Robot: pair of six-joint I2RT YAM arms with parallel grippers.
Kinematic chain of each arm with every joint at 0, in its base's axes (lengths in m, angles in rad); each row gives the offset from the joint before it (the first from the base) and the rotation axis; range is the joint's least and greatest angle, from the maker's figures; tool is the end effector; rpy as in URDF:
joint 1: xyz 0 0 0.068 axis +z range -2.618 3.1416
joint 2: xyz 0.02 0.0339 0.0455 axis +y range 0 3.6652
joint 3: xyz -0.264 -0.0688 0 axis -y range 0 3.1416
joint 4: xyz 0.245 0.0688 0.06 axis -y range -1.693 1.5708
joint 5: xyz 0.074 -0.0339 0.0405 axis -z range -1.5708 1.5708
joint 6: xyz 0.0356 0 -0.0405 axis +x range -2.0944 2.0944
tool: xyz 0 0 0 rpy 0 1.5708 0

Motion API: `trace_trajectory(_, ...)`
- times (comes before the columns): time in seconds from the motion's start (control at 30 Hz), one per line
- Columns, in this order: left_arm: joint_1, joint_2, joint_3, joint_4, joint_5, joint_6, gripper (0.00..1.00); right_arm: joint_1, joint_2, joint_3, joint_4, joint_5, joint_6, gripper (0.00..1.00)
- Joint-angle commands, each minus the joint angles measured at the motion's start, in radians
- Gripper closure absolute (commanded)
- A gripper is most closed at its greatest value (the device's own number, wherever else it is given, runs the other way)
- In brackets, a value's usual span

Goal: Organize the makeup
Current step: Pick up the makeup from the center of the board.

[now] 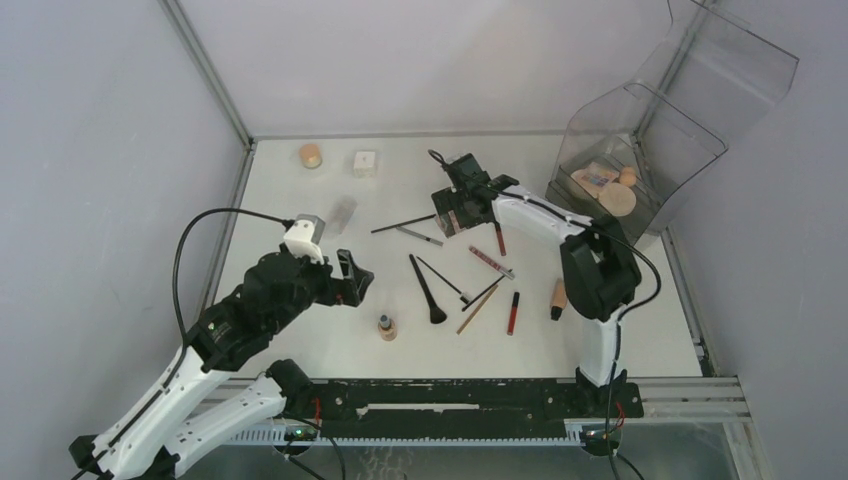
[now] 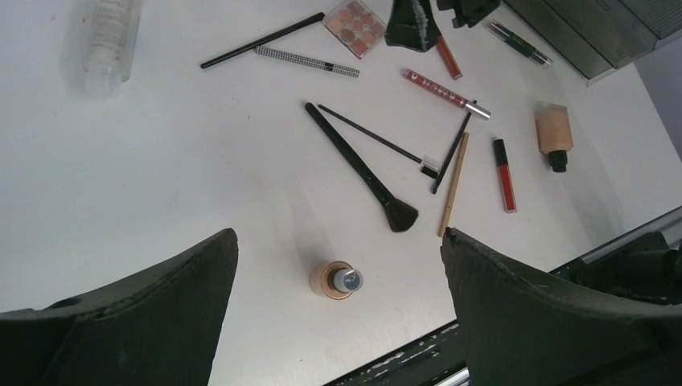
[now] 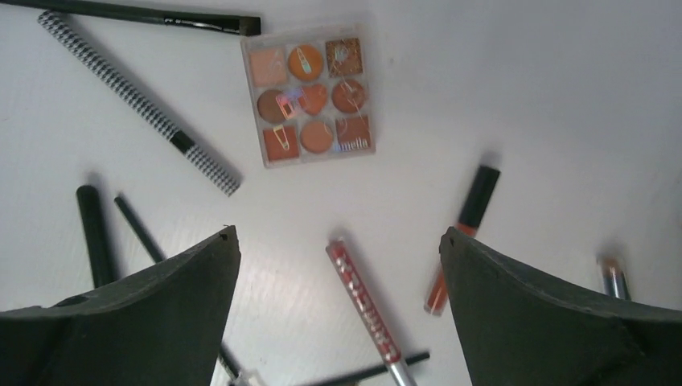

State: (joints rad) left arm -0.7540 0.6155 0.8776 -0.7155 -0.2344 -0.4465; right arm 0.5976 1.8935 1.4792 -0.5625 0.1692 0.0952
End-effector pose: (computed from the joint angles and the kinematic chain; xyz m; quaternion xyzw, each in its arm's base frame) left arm 0.0955 -0.0783 0.3398 0.0677 0.8417 -0.2155 0.4904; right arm 0.3450 0.2275 0.2298 -0.2129 0.9290 0.0230 0.3017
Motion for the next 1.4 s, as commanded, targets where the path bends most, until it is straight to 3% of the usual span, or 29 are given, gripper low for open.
trace_trajectory(0.0, 0.005, -0.035, -0.015, -0.03, -0.032, -0.014, 0.0, -0.001, 0.109, 0.158, -0.053, -0.005, -0.074, 0.0)
trace_trajectory(0.53, 0.007, -0.046, -0.034, -0.048, -0.056, -0.013, 0.0, -0.044, 0.409, 0.417, -0.144, -0.127, -0.059, 0.02)
trace_trajectory(0.63, 0.007, -0.049, -0.036, -0.048, -0.053, -0.014, 0.0, -0.047, 0.422, 0.414, -0.143, -0.126, -0.04, 0.11)
trace_trajectory(0.77, 0.007, -0.063, -0.038, -0.049, -0.061, -0.018, 0.0, -0.048, 0.408, 0.401, -0.149, -0.114, 0.002, 0.41)
trace_trajectory(0.83, 0.007, -0.066, -0.04, -0.05, -0.063, -0.018, 0.0, -0.046, 0.368, 0.378, -0.144, -0.11, 0.018, 0.49)
trace_trajectory(1.17, 0.006, -0.054, -0.007, -0.049, -0.042, -0.014, 0.0, -0.06, 0.009, 0.186, -0.08, -0.023, 0.058, 0.56)
trace_trajectory(1.37, 0.007, -0.062, -0.004, -0.041, -0.037, -0.014, 0.0, -0.185, -0.266, 0.089, -0.125, 0.017, 0.045, 0.56)
